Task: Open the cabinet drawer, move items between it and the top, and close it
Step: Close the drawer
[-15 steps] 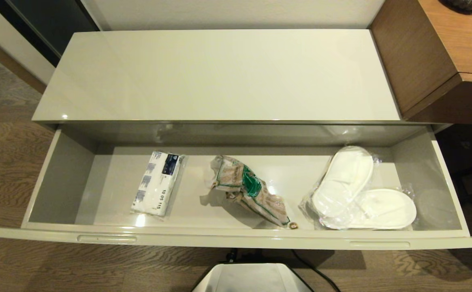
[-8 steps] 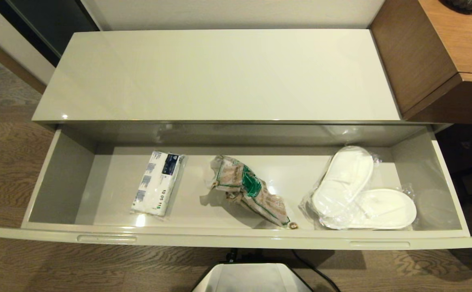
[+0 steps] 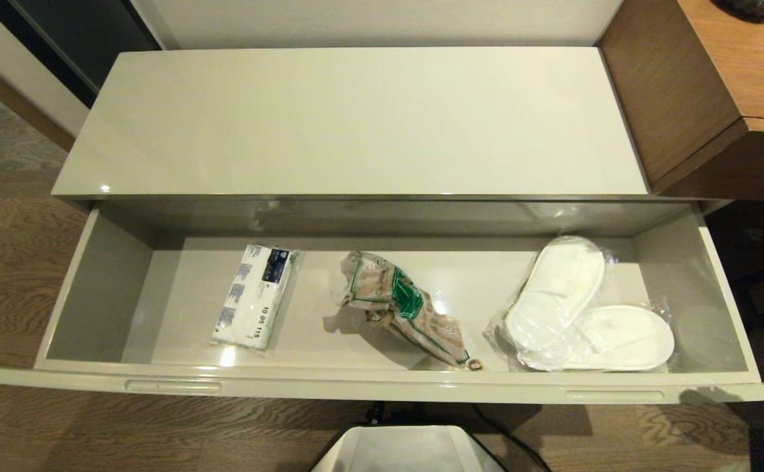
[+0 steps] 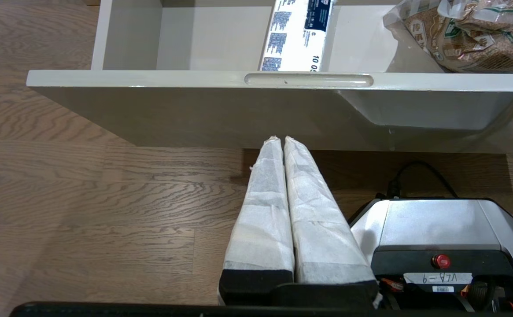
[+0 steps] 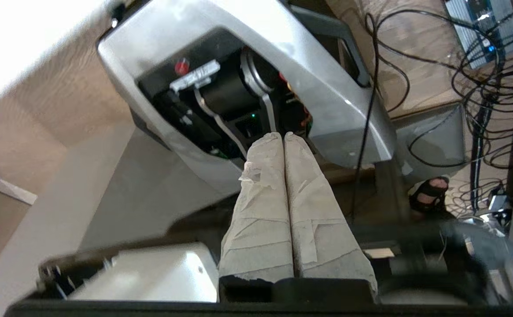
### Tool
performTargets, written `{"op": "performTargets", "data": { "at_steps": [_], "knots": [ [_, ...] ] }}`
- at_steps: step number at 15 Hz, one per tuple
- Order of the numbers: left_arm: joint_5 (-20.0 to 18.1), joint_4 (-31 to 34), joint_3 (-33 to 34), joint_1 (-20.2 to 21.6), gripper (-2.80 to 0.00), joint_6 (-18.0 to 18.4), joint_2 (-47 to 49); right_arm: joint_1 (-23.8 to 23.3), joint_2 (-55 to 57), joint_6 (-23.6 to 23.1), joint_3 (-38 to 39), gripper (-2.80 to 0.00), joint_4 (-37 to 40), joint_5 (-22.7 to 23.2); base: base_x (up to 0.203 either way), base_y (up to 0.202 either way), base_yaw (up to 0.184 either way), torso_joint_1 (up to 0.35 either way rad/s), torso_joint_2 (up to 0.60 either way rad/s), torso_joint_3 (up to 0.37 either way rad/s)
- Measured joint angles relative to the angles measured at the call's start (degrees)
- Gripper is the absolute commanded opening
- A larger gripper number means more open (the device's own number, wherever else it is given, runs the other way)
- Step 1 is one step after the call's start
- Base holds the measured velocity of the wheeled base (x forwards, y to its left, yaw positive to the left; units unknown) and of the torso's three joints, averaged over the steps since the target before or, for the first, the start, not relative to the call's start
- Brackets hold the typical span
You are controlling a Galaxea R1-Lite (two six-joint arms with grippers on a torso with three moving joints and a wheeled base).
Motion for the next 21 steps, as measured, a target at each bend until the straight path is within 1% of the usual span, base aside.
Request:
{"op": "performTargets", "data": {
  "at_steps": [4,5,6,9,12,13,16,19,21],
  "knots": [
    [0.00,0.00,0.00,0.00,-2.80,0.02,0.00,5.48,13.47,5.11,-1.44,-2.80,-13.82,-3.04,0.000,0.000,0.000,0.000,0.00,0.000],
    [0.00,-0.01,0.00,0.00,-2.80,0.02,0.00,6.82,15.75,6.80,-2.73,-2.80,-16.48,-3.40,0.000,0.000,0.000,0.000,0.00,0.000],
    [0.00,0.00,0.00,0.00,-2.80,0.02,0.00,7.80,17.52,8.03,-4.41,-2.80,-17.09,-3.53,0.000,0.000,0.000,0.000,0.00,0.000],
    [0.00,0.02,0.00,0.02,-2.80,0.00,0.00,8.76,19.44,9.85,-11.47,-2.80,-14.36,-3.77,0.000,0.000,0.000,0.000,0.00,0.000],
    [0.00,0.00,0.00,0.02,-2.80,0.05,0.00,8.87,17.48,10.65,-21.55,-2.80,-8.32,-3.59,0.000,0.000,0.000,0.000,0.00,0.000],
    [0.00,-0.01,0.00,0.00,-2.80,0.04,0.00,8.87,16.27,11.40,-23.65,-2.80,-6.39,-3.90,0.000,0.000,0.000,0.000,0.00,0.000],
    [-0.02,0.00,0.00,0.02,-2.80,0.02,0.00,9.59,13.24,12.44,-28.36,-2.80,-4.29,-7.18,0.000,0.000,0.000,0.000,0.00,0.000],
    [0.00,-0.01,0.00,0.02,-2.80,0.02,0.00,10.15,10.82,13.63,-31.60,-2.80,-2.12,-7.90,0.000,0.000,0.000,0.000,0.00,0.000],
    [-0.02,0.00,0.00,0.02,-2.80,0.02,0.00,11.44,9.63,14.19,-33.08,-2.80,-1.37,-7.92,0.000,0.000,0.000,0.000,0.00,0.000]
  ]
}}
